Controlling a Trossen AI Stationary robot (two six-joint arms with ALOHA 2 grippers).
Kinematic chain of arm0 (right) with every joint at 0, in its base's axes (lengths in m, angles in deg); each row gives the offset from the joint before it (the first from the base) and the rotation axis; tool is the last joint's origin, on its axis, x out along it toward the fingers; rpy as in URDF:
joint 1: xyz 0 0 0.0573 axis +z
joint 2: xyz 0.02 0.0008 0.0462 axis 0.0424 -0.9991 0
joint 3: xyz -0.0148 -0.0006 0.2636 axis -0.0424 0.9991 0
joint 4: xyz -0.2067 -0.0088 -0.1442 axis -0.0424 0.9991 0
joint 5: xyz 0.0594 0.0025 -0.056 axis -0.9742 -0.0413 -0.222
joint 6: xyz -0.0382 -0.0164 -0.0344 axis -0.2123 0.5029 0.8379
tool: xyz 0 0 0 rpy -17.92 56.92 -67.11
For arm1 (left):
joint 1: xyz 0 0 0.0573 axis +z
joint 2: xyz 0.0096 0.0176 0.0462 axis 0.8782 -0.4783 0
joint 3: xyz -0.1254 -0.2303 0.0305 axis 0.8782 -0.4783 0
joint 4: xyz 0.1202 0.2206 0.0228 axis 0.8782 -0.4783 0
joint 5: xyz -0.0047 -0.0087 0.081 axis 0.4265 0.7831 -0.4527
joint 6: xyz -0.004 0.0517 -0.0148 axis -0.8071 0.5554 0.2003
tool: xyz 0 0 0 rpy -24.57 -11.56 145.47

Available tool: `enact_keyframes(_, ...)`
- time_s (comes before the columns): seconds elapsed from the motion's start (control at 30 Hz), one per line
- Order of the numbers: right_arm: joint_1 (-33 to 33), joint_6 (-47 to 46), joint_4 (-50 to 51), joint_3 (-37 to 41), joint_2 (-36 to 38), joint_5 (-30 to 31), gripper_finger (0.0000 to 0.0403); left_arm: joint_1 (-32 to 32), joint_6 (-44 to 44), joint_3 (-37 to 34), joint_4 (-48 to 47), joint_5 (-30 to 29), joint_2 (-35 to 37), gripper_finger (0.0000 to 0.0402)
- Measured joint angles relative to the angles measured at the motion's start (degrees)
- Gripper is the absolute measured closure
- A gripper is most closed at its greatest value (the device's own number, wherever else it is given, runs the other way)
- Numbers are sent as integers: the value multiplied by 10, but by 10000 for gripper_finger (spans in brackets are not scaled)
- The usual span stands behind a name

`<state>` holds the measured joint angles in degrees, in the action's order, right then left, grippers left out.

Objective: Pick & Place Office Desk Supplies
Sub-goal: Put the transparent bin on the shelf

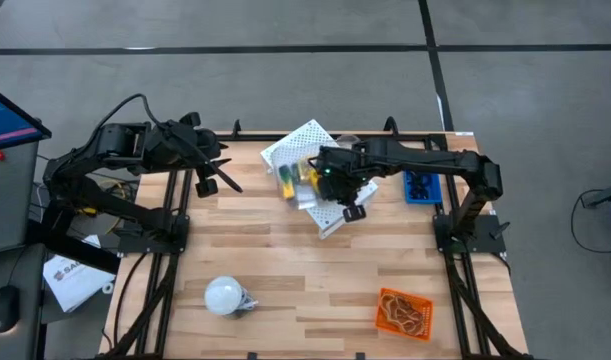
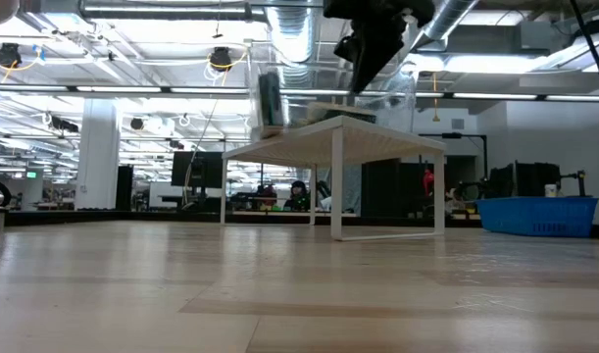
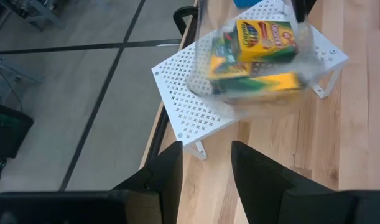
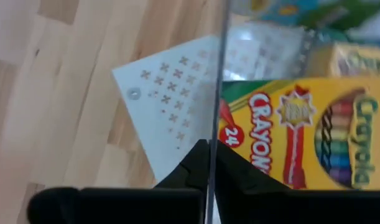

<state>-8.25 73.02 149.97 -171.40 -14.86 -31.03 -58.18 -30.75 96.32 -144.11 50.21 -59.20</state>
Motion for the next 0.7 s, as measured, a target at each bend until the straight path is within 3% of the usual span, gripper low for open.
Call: enact_keyframes(0.7, -19, 124, 142, 3, 37, 1, 402, 0, -34, 0, 4, -1, 0, 296)
